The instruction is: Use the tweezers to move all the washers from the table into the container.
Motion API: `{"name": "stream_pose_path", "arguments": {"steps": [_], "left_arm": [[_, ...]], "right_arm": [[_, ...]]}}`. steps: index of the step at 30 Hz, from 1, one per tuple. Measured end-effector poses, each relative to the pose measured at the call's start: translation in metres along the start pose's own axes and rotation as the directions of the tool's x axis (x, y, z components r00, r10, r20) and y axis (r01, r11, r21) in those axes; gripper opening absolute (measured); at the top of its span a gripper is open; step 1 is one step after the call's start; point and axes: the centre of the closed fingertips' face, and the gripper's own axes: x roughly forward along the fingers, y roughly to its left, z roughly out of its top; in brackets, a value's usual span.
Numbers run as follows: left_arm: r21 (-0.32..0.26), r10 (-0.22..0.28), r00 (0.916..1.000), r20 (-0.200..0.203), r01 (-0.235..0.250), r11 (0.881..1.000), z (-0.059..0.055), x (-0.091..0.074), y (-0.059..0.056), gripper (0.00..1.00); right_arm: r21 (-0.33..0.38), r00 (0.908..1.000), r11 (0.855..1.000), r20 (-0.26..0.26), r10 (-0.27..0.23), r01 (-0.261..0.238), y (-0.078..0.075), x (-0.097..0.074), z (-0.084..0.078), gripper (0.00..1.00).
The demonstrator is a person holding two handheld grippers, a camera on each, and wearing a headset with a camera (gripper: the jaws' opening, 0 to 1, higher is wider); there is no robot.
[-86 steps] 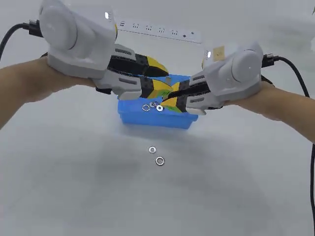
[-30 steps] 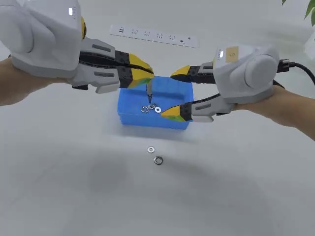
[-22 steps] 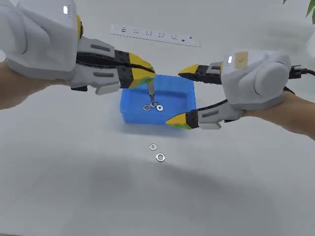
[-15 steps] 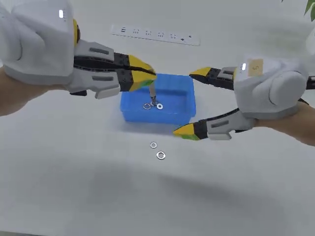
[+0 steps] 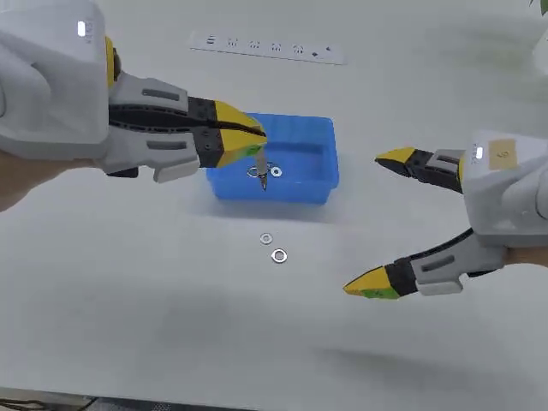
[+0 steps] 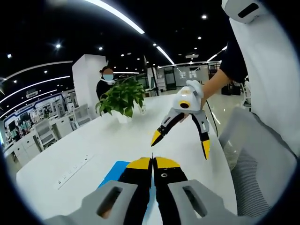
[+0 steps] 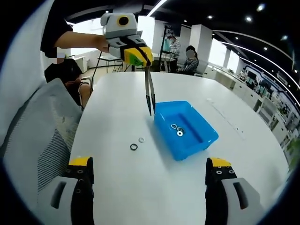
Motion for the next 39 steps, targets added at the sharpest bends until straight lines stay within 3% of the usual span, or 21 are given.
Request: {"name": "stream_pose_path", "arguments": {"steps": [4,8,13,20,25,33,39], "left_arm": [[-0.007,-0.008,0.9999,0.010,0.008,1.000,-0.002,0.003,-0.007,0.04],[-0.025,-0.027,0.9996,0.003,0.027,0.999,-0.010,0.009,-0.017,0.04],[-0.042,-0.057,0.9983,0.008,0.057,0.997,-0.018,0.016,-0.031,0.04],[-0.066,-0.080,0.9966,-0.020,0.078,0.995,-0.032,0.021,-0.045,0.04],[-0.074,-0.091,0.9953,-0.033,0.088,0.993,-0.040,0.025,-0.050,0.04],[-0.084,-0.107,0.9930,-0.050,0.103,0.991,-0.049,0.031,-0.055,0.04],[-0.086,-0.100,0.9939,-0.045,0.096,0.992,-0.049,0.031,-0.052,0.04]], "right_arm": [[-0.031,0.9989,0.999,-0.016,0.044,-0.044,0.014,-0.004,-0.005,1.00],[-0.006,0.9963,0.996,-0.019,0.083,-0.083,0.023,-0.010,-0.010,1.00],[0.027,0.9946,0.995,-0.029,0.099,-0.099,0.030,-0.010,-0.018,1.00],[0.059,0.9915,0.990,-0.008,0.130,-0.129,0.045,-0.006,-0.023,1.00],[0.127,0.9823,0.975,0.051,0.180,-0.185,0.061,-0.003,-0.018,0.98],[0.160,0.9772,0.964,0.048,0.207,-0.212,0.072,0.000,-0.027,0.97],[0.170,0.9738,0.959,0.053,0.221,-0.227,0.077,0.005,-0.026,0.95]]}}
